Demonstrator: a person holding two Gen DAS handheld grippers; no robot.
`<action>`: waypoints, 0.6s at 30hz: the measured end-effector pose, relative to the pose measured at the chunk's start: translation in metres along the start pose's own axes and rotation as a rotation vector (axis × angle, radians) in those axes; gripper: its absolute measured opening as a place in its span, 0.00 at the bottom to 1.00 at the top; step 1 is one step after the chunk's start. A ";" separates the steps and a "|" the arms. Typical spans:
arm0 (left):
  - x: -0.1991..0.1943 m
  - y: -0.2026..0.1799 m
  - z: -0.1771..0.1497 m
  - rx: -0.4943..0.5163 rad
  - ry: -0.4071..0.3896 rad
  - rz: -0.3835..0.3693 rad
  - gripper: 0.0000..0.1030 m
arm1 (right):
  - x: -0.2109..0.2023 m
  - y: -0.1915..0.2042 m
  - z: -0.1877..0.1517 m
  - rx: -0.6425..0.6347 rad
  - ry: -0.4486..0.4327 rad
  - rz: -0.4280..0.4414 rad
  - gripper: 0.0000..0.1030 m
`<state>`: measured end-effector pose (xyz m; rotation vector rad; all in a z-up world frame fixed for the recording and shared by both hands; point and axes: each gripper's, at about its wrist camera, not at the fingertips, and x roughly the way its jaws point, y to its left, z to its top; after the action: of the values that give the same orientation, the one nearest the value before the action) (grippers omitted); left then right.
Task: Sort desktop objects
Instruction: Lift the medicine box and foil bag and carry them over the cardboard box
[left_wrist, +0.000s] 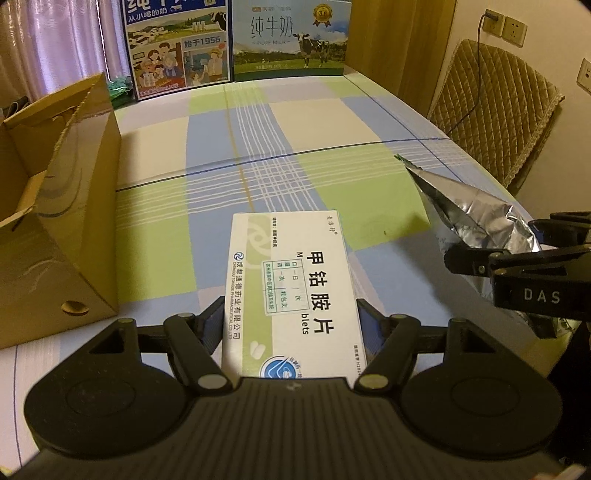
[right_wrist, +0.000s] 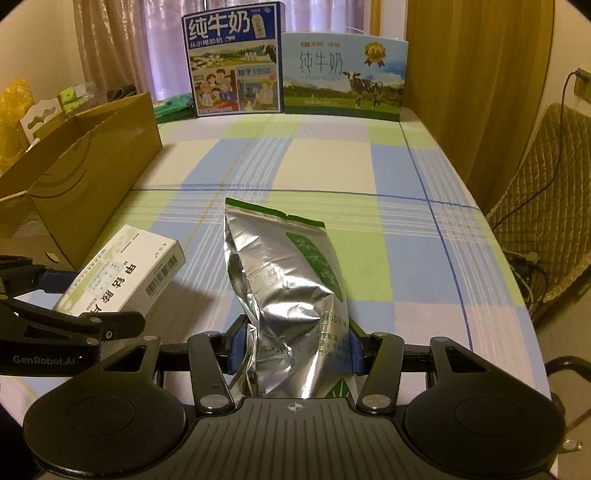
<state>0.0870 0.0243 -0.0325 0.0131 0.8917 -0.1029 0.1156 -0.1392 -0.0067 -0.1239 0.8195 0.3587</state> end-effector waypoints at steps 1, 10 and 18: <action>-0.002 0.000 0.000 -0.001 -0.001 0.001 0.66 | -0.002 0.000 0.000 -0.001 -0.002 0.000 0.47; -0.017 0.002 -0.004 -0.004 -0.015 0.006 0.66 | -0.015 0.005 -0.002 -0.008 -0.014 -0.003 0.47; -0.039 0.005 -0.002 -0.006 -0.046 0.008 0.66 | -0.030 0.014 0.004 0.009 -0.033 0.018 0.47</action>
<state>0.0621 0.0330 -0.0037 0.0085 0.8462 -0.0926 0.0949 -0.1332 0.0186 -0.1021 0.7897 0.3735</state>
